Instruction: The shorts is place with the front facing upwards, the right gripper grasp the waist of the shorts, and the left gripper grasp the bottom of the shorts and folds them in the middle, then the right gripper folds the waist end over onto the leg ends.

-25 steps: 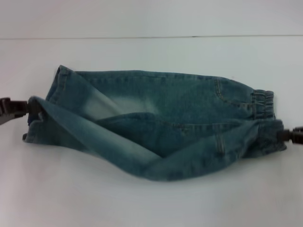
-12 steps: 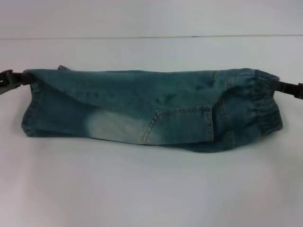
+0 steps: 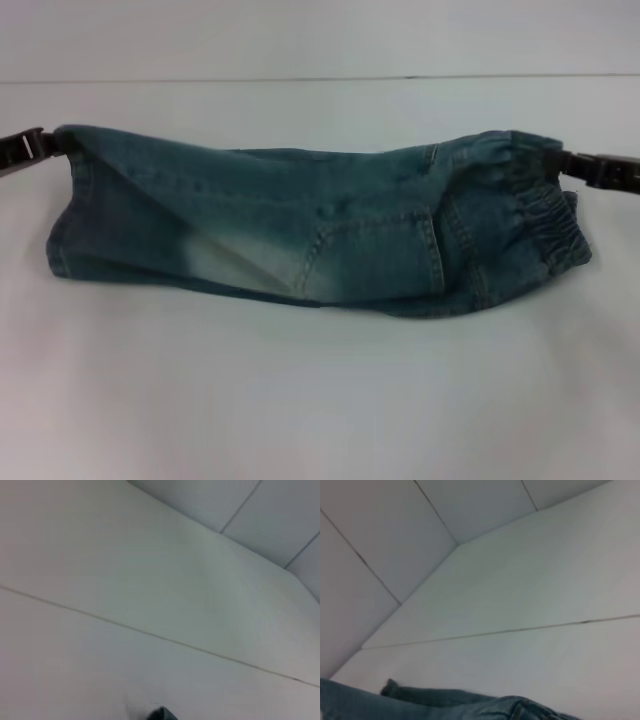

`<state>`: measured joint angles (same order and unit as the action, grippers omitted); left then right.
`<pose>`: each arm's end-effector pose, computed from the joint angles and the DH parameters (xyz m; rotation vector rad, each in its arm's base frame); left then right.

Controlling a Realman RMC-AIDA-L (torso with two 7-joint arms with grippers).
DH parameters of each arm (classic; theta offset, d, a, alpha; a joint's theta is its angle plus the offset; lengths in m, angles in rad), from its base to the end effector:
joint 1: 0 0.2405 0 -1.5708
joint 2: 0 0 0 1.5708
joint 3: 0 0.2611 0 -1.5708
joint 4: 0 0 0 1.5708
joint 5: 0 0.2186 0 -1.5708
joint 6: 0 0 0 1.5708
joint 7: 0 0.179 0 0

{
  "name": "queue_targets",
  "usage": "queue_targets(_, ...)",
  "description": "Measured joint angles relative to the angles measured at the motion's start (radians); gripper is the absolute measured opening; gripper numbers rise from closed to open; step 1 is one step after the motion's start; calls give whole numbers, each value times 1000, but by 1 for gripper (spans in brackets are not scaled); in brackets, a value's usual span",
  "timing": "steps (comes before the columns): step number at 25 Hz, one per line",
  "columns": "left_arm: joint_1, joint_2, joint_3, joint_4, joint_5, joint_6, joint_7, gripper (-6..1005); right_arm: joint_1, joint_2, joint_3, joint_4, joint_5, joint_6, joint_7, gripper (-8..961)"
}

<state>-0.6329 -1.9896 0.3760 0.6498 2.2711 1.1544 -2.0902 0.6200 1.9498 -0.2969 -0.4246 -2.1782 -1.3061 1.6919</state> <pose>-0.3342 0.4315 0.0504 -1.9433 -1.4648 -0.6007 0.3220 0.4036 0.0181 -2.2102 1.2599 0.7269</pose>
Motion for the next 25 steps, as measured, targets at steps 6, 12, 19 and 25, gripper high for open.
queue_targets(6,-18,-3,75,-12,6,-140,0,5,11,1,-17,-3,1,88,-3,19)
queue_targets(12,-32,-17,161,-27,6,-241,1,4,3,6,-22,-6,22,141,-21,20)
queue_targets(19,-44,-20,182,-25,-3,-225,-8,37,11,1,-63,-10,13,141,-5,31)
queue_targets(25,-30,-26,178,-22,-7,-235,-11,131,22,7,-114,-16,12,151,14,155)
